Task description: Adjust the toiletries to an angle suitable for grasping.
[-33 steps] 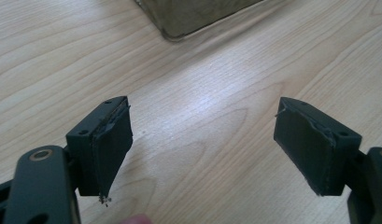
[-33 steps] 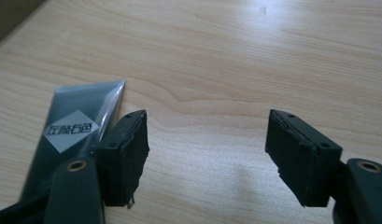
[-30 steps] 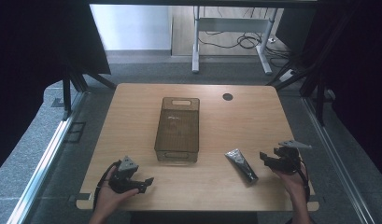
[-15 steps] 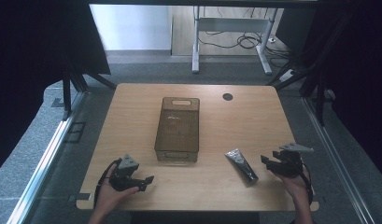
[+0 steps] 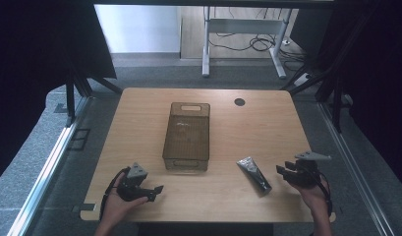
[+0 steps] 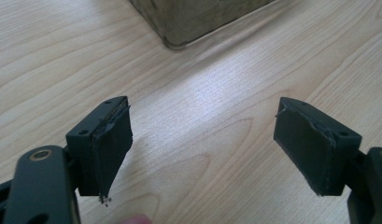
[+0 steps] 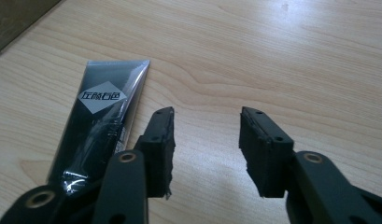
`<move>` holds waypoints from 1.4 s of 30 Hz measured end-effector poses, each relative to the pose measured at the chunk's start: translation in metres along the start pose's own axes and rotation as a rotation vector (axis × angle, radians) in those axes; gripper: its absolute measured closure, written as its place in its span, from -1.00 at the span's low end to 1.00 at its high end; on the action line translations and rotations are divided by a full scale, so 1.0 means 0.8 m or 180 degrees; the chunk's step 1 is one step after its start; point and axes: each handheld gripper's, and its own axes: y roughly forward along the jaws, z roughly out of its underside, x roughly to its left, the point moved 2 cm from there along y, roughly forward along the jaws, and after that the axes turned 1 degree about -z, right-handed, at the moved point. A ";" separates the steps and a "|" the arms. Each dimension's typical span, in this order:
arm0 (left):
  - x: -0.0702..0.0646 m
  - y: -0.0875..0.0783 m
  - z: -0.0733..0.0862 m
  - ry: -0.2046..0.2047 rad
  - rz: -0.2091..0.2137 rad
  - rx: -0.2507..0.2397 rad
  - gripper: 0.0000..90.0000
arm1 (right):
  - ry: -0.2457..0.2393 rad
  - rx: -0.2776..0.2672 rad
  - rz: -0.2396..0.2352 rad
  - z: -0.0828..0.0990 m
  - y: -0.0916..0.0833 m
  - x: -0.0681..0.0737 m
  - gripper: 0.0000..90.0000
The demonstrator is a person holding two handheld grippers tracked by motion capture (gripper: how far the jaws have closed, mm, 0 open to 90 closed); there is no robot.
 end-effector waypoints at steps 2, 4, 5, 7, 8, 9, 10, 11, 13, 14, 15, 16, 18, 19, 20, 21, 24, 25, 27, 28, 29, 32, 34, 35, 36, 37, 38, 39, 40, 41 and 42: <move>0.000 0.000 0.000 0.0006 0.0008 0.0002 -0.56 | -0.0021 0.0012 -0.0045 -0.001 -0.001 0.002 0.39; -0.001 -0.002 0.000 -0.0009 0.0005 -0.0002 -0.56 | -0.0065 0.0049 -0.0102 -0.002 -0.002 0.006 0.49; -0.001 -0.002 0.000 -0.0010 0.0001 -0.0004 -0.56 | -0.0081 0.0074 -0.0121 -0.003 -0.002 0.008 0.54; -0.002 -0.002 0.000 0.0006 0.0003 0.0005 -0.56 | -0.0123 0.0141 -0.0161 -0.004 -0.001 0.012 0.64; -0.003 -0.002 0.000 0.0019 0.0014 0.0007 -0.56 | -0.0149 0.0195 -0.0181 -0.005 0.000 0.014 0.69; -0.004 -0.002 0.000 0.0021 0.0022 0.0000 -0.56 | -0.0169 0.0266 -0.0205 -0.007 0.001 0.017 0.74; -0.004 -0.003 -0.001 0.0027 0.0038 -0.0007 -0.56 | -0.0189 0.0335 -0.0205 -0.008 0.001 0.019 0.79; -0.005 -0.004 -0.002 0.0030 0.0051 -0.0022 -0.56 | -0.0210 0.0396 -0.0205 -0.011 0.000 0.021 0.81; -0.005 -0.007 -0.002 0.0036 0.0069 -0.0032 -0.56 | -0.0260 0.0470 -0.0231 -0.017 -0.001 0.027 0.84; -0.006 -0.007 -0.002 0.0028 0.0071 -0.0043 -0.56 | -0.0295 0.0497 -0.0243 -0.019 -0.002 0.030 0.85; -0.005 -0.008 -0.002 0.0026 0.0077 -0.0050 -0.56 | -0.0320 0.0526 -0.0233 -0.022 -0.002 0.034 0.86; -0.005 -0.009 -0.003 0.0027 0.0083 -0.0054 -0.56 | -0.0348 0.0576 -0.0229 -0.023 -0.002 0.037 0.86; -0.005 -0.009 -0.003 0.0021 0.0078 -0.0058 -0.56 | -0.0374 0.0644 -0.0238 -0.025 -0.001 0.039 0.85; -0.004 -0.009 -0.002 0.0017 0.0081 -0.0054 -0.56 | -0.0419 0.0815 -0.0236 -0.027 0.002 0.042 0.84; -0.004 -0.009 -0.002 0.0009 0.0077 -0.0055 -0.56 | -0.0438 0.0877 -0.0240 -0.027 0.003 0.042 0.84; -0.004 -0.008 -0.002 0.0005 0.0073 -0.0049 -0.56 | -0.0453 0.0938 -0.0234 -0.028 0.004 0.042 0.84; -0.004 -0.007 -0.002 0.0001 0.0072 -0.0035 -0.56 | -0.0456 0.1073 -0.0248 -0.030 0.007 0.040 0.87; -0.005 -0.007 -0.002 0.0003 0.0077 -0.0033 -0.56 | -0.0481 0.1113 -0.0241 -0.030 0.007 0.041 0.87; -0.006 -0.007 -0.002 0.0009 0.0078 -0.0026 -0.56 | -0.0517 0.1173 -0.0239 -0.029 0.008 0.044 0.87; -0.006 -0.007 -0.002 0.0015 0.0086 -0.0023 -0.56 | -0.0532 0.1194 -0.0233 -0.029 0.008 0.045 0.88; -0.007 -0.007 -0.002 0.0017 0.0088 -0.0026 -0.56 | -0.0544 0.1212 -0.0227 -0.028 0.008 0.047 0.90; -0.007 -0.008 -0.003 0.0019 0.0093 -0.0033 -0.56 | -0.0573 0.1273 -0.0237 -0.025 0.006 0.051 0.94; -0.005 -0.007 -0.002 0.0008 0.0089 -0.0030 -0.56 | -0.0628 0.1318 -0.0237 -0.023 0.007 0.051 0.97; -0.004 -0.006 -0.002 -0.0001 0.0085 -0.0029 -0.56 | -0.0638 0.1352 -0.0237 -0.022 0.008 0.051 0.97; -0.003 -0.006 -0.001 -0.0003 0.0084 -0.0019 -0.56 | -0.0649 0.1377 -0.0228 -0.021 0.009 0.050 0.98; -0.003 -0.006 -0.001 -0.0008 0.0080 -0.0017 -0.56 | -0.0631 0.1396 -0.0224 -0.020 0.009 0.049 0.98; -0.003 -0.006 -0.001 -0.0013 0.0080 -0.0014 -0.56 | -0.0627 0.1404 -0.0234 -0.019 0.010 0.048 0.99; -0.003 -0.006 -0.001 -0.0017 0.0078 -0.0019 -0.56 | -0.0627 0.1406 -0.0246 -0.018 0.011 0.048 0.99; -0.003 -0.006 -0.001 -0.0015 0.0078 -0.0018 -0.56 | -0.0624 0.1421 -0.0244 -0.016 0.012 0.047 0.99; -0.003 -0.006 -0.001 -0.0009 0.0081 -0.0013 -0.56 | -0.0626 0.1428 -0.0246 -0.015 0.012 0.048 0.99; -0.003 -0.006 -0.001 -0.0007 0.0081 -0.0015 -0.56 | -0.0635 0.1435 -0.0262 -0.014 0.013 0.048 0.99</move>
